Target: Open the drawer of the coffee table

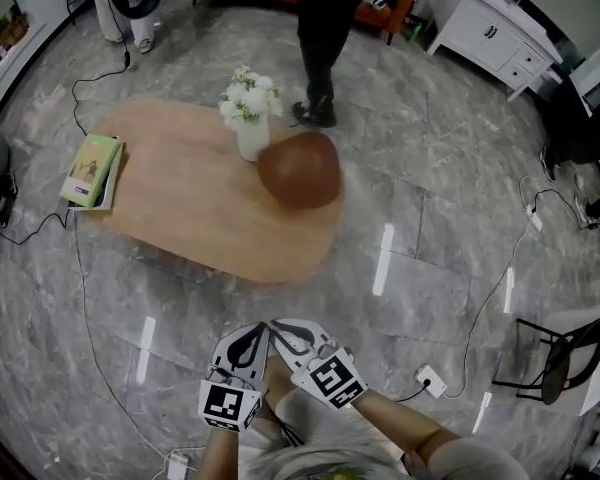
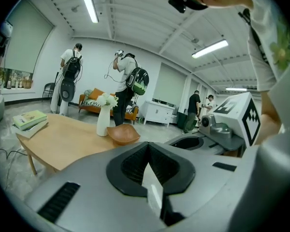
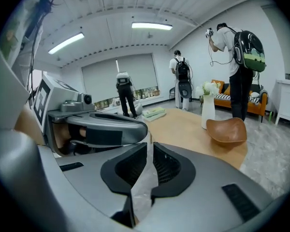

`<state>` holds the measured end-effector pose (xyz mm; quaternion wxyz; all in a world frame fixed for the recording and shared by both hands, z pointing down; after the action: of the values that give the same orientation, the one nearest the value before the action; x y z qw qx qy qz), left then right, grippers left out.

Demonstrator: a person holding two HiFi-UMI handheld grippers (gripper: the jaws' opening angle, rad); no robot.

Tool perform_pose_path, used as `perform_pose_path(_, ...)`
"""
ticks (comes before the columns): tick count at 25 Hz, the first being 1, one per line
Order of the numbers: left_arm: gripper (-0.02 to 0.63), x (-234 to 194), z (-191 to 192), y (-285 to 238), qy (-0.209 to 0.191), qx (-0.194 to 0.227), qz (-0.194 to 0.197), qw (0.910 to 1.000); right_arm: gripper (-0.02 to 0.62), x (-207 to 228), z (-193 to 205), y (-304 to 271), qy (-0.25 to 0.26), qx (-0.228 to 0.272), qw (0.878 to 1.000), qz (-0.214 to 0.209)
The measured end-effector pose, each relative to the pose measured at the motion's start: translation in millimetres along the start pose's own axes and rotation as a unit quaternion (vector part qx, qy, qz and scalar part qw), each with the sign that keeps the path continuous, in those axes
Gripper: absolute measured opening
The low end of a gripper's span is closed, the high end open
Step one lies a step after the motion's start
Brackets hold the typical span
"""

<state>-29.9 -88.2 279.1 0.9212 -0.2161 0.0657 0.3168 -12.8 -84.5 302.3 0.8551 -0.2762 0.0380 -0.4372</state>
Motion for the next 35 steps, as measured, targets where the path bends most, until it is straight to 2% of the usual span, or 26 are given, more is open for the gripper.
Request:
perform_pose_path(7, 0.009, -37, 69, -27, -0.019, 0.021, -0.003, 0.9996, 0.023, 10, 60, -48, 0.028, 0.014, 0.999, 0.008)
perform_pose_path(12, 0.009, -65, 113, -50, -0.056, 0.025, -0.005, 0.9981, 0.023, 48, 101, -73, -0.008, 0.038, 0.999, 0.033)
perform_pose_path(16, 0.009, -87, 138, -69, -0.074, 0.059, -0.007, 0.9955, 0.024, 70, 133, -98, -0.006, 0.066, 0.996, 0.053)
perform_pose_path(22, 0.009, -112, 186, -97, -0.081, 0.088, -0.007, 0.9928, 0.024, 80, 180, -139, 0.023, 0.090, 0.994, 0.055)
perform_pose_path(25, 0.009, -117, 205, -105, -0.079, 0.104, -0.004, 0.9914, 0.025, 86, 196, -149, 0.034, 0.098, 0.993, 0.063)
perform_pose_path(28, 0.009, -120, 218, -111, -0.069, 0.119, 0.000, 0.9905, 0.033, 97, 211, -152, 0.034, 0.102, 0.990, 0.088)
perform_pose_path(30, 0.009, -123, 228, -115, -0.052, 0.122, 0.006, 0.9911, 0.106, 108, 219, -151, 0.027, 0.097, 0.989, 0.106)
perform_pose_path(35, 0.009, -137, 245, -118, -0.006, 0.119, 0.014, 0.9927, 0.121, 145, 227, -145, 0.016, 0.095, 0.982, 0.160)
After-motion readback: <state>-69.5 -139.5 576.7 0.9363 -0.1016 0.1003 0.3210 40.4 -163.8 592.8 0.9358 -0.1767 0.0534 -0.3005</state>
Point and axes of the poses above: the fingertips, and each gripper's own axes: y backward along the fingers, x to its right, z out of its underside, the point moved 1 cm from there along y, backward along the fingers, and after that the axes turned 2 degrees about -x, right-handed, at the moved point
